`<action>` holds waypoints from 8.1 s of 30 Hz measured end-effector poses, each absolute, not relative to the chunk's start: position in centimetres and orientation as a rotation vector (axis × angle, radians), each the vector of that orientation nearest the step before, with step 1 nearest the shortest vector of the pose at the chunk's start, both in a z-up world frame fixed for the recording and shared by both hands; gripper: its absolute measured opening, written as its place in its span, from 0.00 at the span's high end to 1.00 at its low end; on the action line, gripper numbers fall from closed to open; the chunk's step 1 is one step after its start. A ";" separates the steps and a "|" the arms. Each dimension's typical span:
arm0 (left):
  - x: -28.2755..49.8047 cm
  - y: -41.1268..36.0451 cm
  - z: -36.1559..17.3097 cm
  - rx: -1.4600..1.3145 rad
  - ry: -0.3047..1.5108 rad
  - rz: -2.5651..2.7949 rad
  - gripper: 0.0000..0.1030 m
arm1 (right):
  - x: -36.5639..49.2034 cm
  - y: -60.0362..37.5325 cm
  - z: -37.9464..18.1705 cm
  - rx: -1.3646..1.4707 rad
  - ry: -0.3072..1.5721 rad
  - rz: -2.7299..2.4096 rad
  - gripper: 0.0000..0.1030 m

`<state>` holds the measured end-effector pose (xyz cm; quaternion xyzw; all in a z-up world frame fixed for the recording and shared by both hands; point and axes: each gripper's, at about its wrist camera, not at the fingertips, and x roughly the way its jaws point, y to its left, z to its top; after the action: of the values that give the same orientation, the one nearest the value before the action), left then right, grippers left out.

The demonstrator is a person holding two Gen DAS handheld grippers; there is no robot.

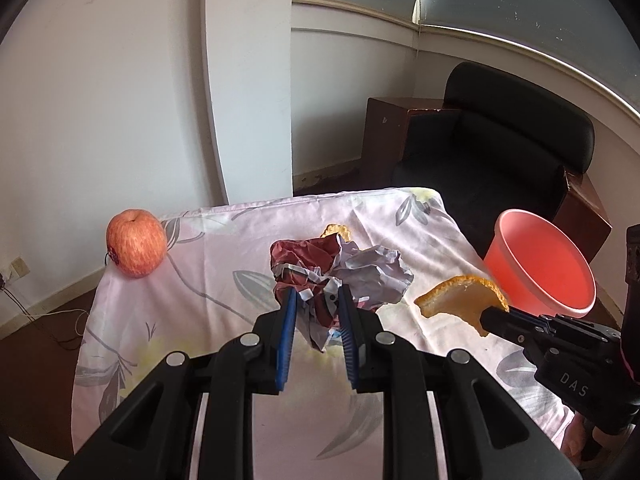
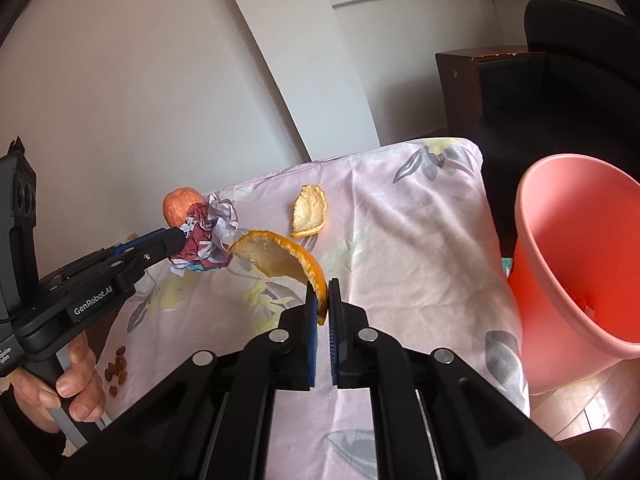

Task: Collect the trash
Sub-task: 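Carry the crumpled wrapper and orange peel over the pink bucket, then open the left tool to drop the crumpled wrapper into the bucket, then open the right tool to drop the orange peel into the bucket, then move the left tool to the yellow dried peel and close on it, then lift the yellow peel with the left tool and carry it over the bucket, then open the left tool to drop the yellow peel into the bucket, then withdraw the open left tool from the bucket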

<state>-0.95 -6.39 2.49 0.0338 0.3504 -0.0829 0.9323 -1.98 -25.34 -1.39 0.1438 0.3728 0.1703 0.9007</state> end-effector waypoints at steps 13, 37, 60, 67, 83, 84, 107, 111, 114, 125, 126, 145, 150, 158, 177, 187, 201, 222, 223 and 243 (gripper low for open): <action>0.0 -12.9 3.3 0.141 0.682 -0.249 0.80 | -3.7 -32.5 -0.8 0.373 0.703 0.208 0.95; 2.2 -25.3 2.6 0.158 0.702 -0.538 0.80 | -5.4 -43.0 -1.6 0.428 0.658 -0.114 0.95; 4.7 -33.8 -2.5 0.162 0.910 -0.667 0.74 | -4.7 -46.1 -4.0 0.337 0.741 -0.281 0.95; 4.8 -33.6 -2.6 0.163 0.903 -0.663 0.61 | -4.6 -46.4 -4.5 0.348 0.747 -0.283 0.95; 4.8 -32.4 -2.1 0.140 0.876 -0.650 0.57 | -4.6 -46.8 -4.7 0.404 0.727 -0.285 0.70; 4.8 -32.4 -2.1 0.138 0.875 -0.650 0.57 | -4.6 -46.8 -4.6 0.402 0.727 -0.284 0.70; 6.1 -22.1 -0.2 0.078 0.796 -0.491 0.57 | -5.0 -43.1 -2.6 0.412 0.700 -0.184 0.70; 6.5 -19.5 -0.5 0.087 0.792 -0.440 0.57 | -4.9 -41.1 -2.4 0.408 0.707 -0.124 0.70; 7.0 -17.4 -0.9 0.082 0.802 -0.400 0.57 | -4.7 -39.2 -2.4 0.404 0.718 -0.073 0.70; 8.7 -11.2 -1.9 0.137 0.777 -0.334 0.57 | -3.7 -32.0 -2.9 0.328 0.782 0.074 0.70; 9.1 -10.6 -2.0 0.140 0.776 -0.333 0.57 | -3.9 -31.5 -3.0 0.325 0.786 0.079 0.70; 14.4 -8.7 -6.3 0.127 0.848 -0.399 0.64 | -3.0 -29.1 -4.1 0.302 0.848 0.091 0.70; 13.9 -8.8 -6.4 0.101 0.853 -0.391 0.88 | -2.9 -29.2 -4.3 0.311 0.847 0.089 0.70; 11.9 -7.7 -5.1 0.056 0.823 -0.391 0.97 | -3.5 -29.0 -4.1 0.320 0.840 0.110 0.70; 5.0 -11.2 3.5 0.020 0.654 -0.536 0.98 | -5.7 -30.1 -2.5 0.355 0.778 0.109 0.70; 2.9 -18.3 4.4 0.049 0.649 -0.670 0.98 | -7.7 -34.0 -1.9 0.393 0.730 0.023 0.70; 1.8 -27.8 3.0 0.141 0.677 -0.764 0.98 | -10.6 -40.4 -2.2 0.469 0.670 -0.105 0.70; 3.2 -33.2 -0.8 0.170 0.793 -0.736 0.90 | -11.6 -43.3 -4.1 0.536 0.674 -0.144 0.70; 3.2 -33.2 -0.8 0.172 0.793 -0.735 0.84 | -11.7 -43.3 -4.1 0.537 0.675 -0.145 0.70; 1.4 -30.1 1.3 0.128 0.735 -0.693 0.61 | -11.9 -40.9 -2.6 0.455 0.670 -0.142 0.70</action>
<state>1.37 -30.14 1.27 0.0614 0.3519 -0.3319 0.8731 -11.89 -40.90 -2.60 0.2212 0.3254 -0.0693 0.9167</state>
